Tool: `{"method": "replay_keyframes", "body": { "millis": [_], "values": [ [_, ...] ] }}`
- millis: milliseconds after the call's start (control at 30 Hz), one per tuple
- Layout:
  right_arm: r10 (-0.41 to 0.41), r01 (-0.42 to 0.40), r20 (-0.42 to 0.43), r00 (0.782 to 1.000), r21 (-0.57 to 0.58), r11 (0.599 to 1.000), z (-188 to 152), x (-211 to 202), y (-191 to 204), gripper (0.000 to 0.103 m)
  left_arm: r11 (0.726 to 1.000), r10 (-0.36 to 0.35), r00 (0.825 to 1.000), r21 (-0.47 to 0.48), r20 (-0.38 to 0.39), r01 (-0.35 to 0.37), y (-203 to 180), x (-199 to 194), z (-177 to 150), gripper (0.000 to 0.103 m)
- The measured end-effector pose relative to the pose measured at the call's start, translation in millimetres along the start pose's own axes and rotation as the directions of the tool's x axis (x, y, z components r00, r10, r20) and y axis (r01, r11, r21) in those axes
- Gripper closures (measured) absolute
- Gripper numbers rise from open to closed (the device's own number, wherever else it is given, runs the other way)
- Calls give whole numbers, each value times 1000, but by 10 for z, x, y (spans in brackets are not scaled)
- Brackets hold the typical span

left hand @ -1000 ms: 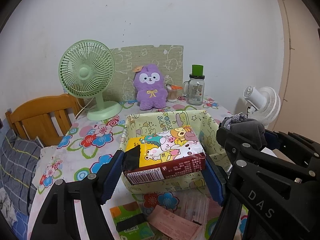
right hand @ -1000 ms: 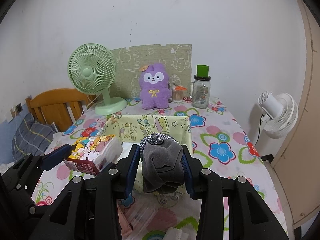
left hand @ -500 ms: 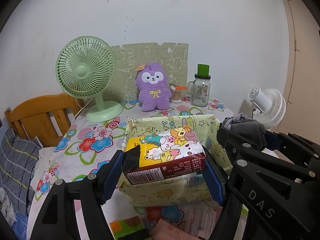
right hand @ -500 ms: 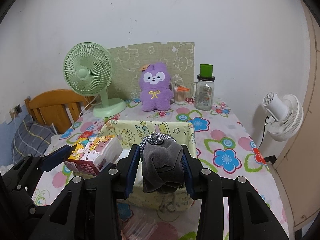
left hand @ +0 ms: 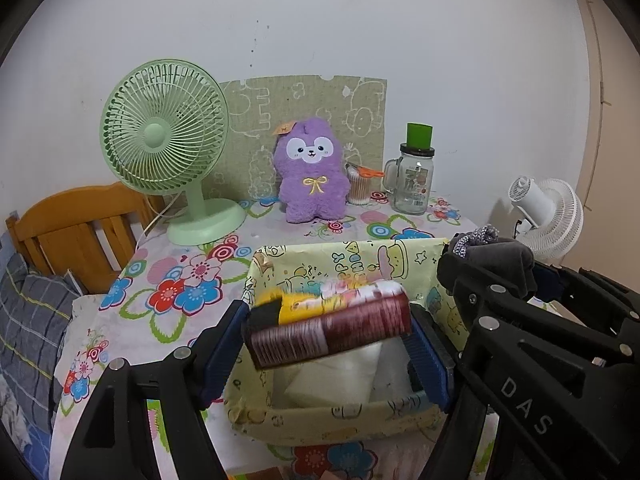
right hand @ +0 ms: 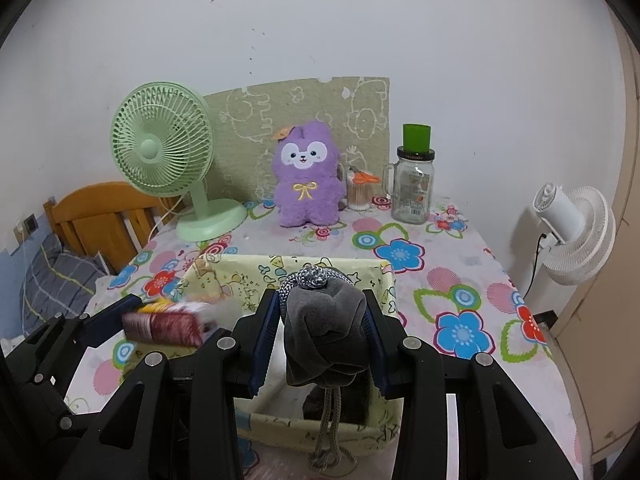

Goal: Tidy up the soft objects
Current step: 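Lift the grey sock and snack box with both tools over the yellow box, then lower the sock and snack box into the box and open both tools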

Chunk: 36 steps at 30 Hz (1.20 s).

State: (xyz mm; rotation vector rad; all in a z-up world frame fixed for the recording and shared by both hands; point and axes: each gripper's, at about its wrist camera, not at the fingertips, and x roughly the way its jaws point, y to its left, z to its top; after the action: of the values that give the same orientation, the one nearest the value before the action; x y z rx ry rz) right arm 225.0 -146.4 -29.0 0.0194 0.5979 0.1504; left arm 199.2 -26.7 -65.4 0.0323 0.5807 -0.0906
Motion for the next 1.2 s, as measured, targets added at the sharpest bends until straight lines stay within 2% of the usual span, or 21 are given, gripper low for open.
{"method": "replay_keyframes", "body": {
  "millis": [267,400,600,633,667,733,800,1200],
  "values": [
    [24,-24,-23,999,7,1000,-7,157,30,59,1000,6,999,-16,-37,-6,53,164,0,7],
    [51,-51,-49,998,2,999,-24,250,50,59,1000,18,999,-10,-41,-18,74,186,-14,3],
    [65,-66,-74,995,-16,998,-54,354,117,58,1000,28,998,-3,-55,-28,89,209,-62,2],
    [62,-63,-78,995,-16,998,-56,359,122,52,1000,30,998,-3,-58,-31,94,212,-65,2],
    [58,-60,-80,995,-16,998,-57,360,124,33,999,32,998,-4,-62,-32,102,216,-66,2],
    [58,-59,-69,996,-12,998,-64,325,123,15,1000,25,997,-12,-70,-26,122,219,-75,2],
    [49,-50,-48,998,-14,999,-68,276,124,15,1000,16,998,-20,-65,-17,129,199,-80,0],
    [19,-19,-58,998,-10,1000,-103,42,95,15,1000,9,999,-25,-47,-10,97,27,-107,0]
  ]
}}
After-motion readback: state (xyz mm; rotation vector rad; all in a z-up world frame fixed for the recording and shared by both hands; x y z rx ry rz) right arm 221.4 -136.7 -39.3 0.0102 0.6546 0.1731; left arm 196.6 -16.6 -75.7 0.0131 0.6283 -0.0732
